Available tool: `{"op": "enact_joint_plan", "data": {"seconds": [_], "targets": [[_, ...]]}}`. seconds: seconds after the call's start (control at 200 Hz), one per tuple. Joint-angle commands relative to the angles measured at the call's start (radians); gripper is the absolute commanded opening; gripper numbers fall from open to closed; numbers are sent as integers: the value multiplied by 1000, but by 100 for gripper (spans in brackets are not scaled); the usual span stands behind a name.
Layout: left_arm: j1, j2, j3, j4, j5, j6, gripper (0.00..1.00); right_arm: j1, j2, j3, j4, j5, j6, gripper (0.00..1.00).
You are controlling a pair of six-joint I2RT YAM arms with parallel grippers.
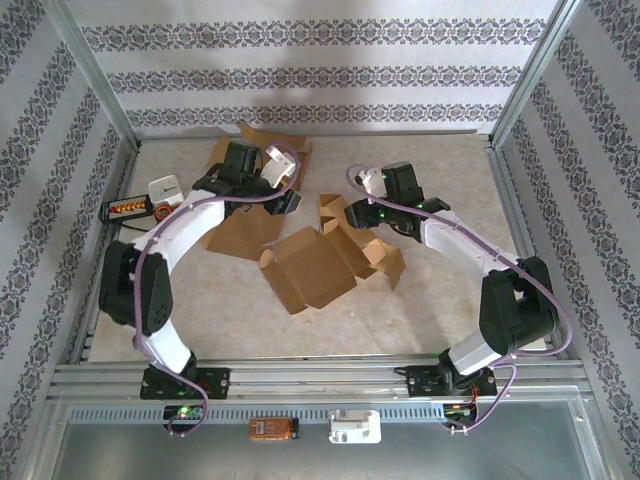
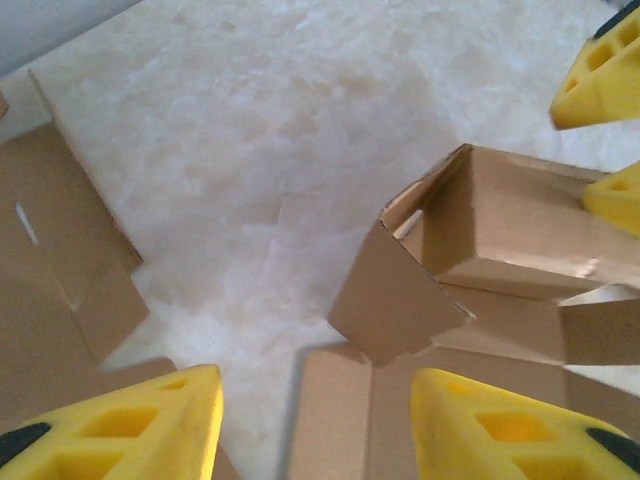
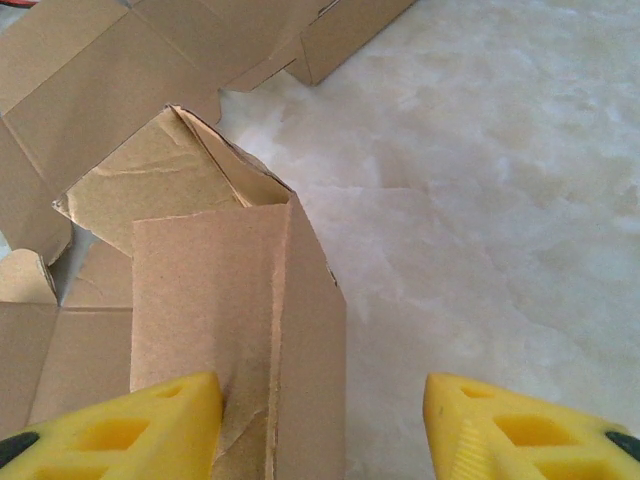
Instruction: Fold the paper box
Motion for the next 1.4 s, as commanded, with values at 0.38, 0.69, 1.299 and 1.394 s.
{"op": "enact_joint_plan", "data": {"seconds": [0.38,0.69,1.299,1.394], "targets": [[-50,296,278,-253,118,514,44,5,25,15,-102,-26,-20,58],[-111,336,256,-139,29,485,42,6,29,18,-93,-34,-9,58],[-134,359,219,-25,200,430,43,-1,53,49,-85,-83,-4,59],[-135,364,225,-27,193,442,49,-15,56,52,-75,-110,4,59]]}}
